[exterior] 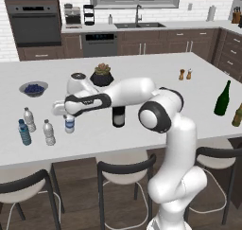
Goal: Move the plastic bottles in the middle to the plastics group, and the glass bottles in the middle to the glass group.
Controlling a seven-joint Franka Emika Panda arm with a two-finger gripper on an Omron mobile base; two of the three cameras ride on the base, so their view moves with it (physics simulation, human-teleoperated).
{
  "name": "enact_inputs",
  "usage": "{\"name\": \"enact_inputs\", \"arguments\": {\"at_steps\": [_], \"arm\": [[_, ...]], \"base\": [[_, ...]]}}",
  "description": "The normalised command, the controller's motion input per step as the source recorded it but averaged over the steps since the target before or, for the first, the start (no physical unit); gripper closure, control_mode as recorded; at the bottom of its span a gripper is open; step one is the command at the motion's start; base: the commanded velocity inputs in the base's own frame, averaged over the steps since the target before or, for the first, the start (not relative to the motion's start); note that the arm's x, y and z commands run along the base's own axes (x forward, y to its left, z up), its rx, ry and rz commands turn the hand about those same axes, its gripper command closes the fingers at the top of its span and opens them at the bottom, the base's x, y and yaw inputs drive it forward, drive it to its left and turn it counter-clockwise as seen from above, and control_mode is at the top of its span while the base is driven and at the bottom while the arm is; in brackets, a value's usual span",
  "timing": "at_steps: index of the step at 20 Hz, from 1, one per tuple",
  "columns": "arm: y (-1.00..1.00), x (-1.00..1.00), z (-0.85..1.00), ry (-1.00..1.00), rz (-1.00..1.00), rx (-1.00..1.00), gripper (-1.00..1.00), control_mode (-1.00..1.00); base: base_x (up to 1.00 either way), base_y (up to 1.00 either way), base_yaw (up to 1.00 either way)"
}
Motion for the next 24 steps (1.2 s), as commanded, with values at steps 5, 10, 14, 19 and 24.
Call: {"name": "enact_inputs", "arguments": {"at_steps": [5,10,14,19,24], "arm": [[0.27,0.17,-0.02,0.00,0.02,0.11,1.00,-1.00],[0.20,0.12,-0.20,0.00,0.01,0.01,1.00,-1.00],[0.17,0.00,-0.34,0.00,0.00,0.00,1.00,-1.00],[0.11,0.03,-0.22,0.00,0.01,0.02,1.00,-1.00],[0.04,0.02,-0.26,0.00,0.02,0.02,1.00,-1.00]], "base": [[0.00,0.00,0.00],[0.00,0.00,0.00],[0.00,0.00,0.00],[0.00,0.00,0.00],[0.00,0.00,0.00]]}}
